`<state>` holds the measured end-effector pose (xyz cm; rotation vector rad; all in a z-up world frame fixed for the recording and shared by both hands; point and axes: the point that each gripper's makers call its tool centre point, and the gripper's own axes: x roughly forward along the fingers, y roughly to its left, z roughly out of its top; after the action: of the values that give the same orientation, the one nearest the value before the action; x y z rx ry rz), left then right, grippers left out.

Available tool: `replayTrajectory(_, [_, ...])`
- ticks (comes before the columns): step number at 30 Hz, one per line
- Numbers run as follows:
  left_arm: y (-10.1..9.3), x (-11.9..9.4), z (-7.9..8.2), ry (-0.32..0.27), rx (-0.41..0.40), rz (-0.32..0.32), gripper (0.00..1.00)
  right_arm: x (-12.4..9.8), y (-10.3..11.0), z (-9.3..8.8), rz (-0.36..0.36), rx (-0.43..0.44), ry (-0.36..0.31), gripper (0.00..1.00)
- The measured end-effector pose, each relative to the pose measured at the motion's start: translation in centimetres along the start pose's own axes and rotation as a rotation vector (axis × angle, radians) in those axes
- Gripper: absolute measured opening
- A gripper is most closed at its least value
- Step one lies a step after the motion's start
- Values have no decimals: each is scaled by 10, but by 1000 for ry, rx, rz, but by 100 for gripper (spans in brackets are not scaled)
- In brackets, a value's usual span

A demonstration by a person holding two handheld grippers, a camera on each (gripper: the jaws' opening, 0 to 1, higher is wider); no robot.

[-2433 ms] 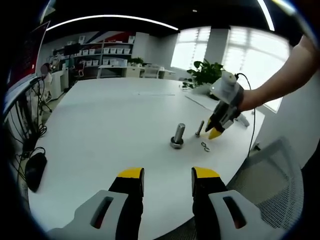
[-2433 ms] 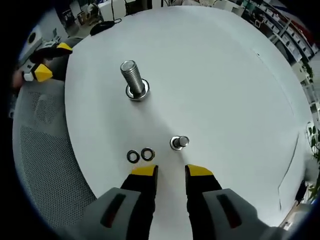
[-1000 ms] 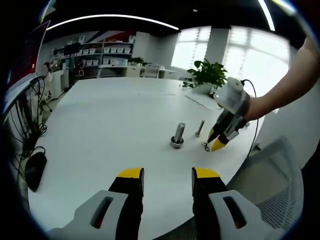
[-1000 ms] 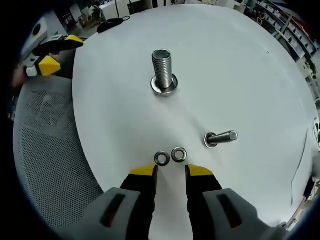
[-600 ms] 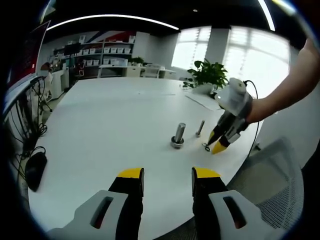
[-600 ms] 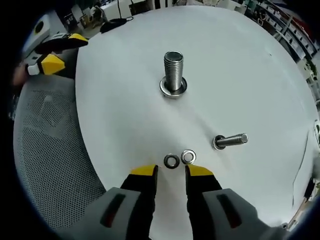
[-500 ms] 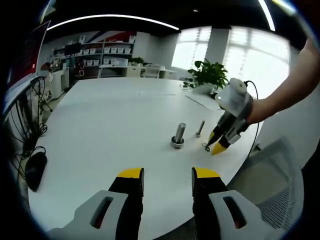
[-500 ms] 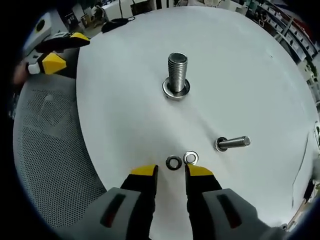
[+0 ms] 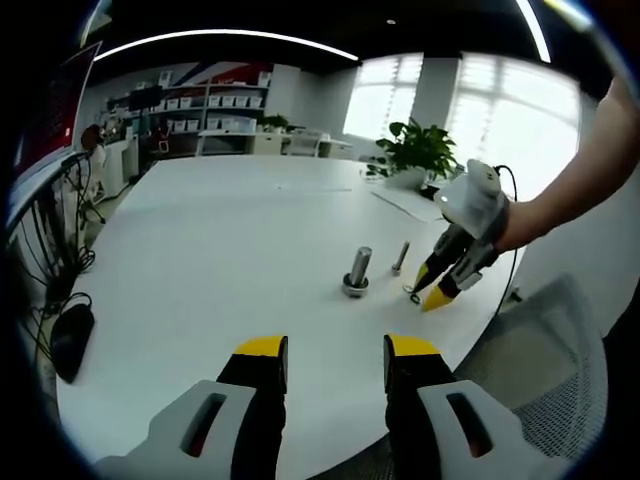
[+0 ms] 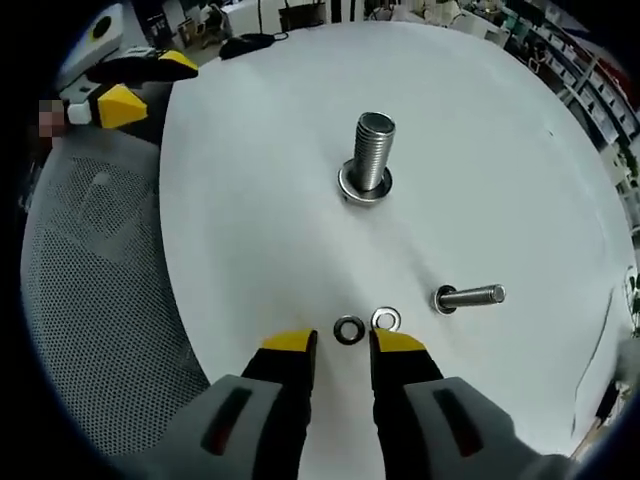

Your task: Place the washer onto the threaded stud by aligning its center hole with the stud, sliding it down to the base, and recovering from edge contact or off-axis alignment until the washer reaches the visible bottom stop.

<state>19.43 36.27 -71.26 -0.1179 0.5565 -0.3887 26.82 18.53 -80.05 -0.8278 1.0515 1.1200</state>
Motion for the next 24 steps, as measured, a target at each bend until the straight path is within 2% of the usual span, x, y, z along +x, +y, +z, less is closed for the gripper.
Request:
replayTrajectory(6, [0,0,0,-1,-1,1,37,0,-1,0,10,-8,-25,24])
replayTrajectory(18, [0,0,1,-3,-3,1,37,1,0,3,34,-64,15,22])
replayTrajectory(24, [1,0,1,-2,-4,4,37,2,-2,3,40,-102,60,19])
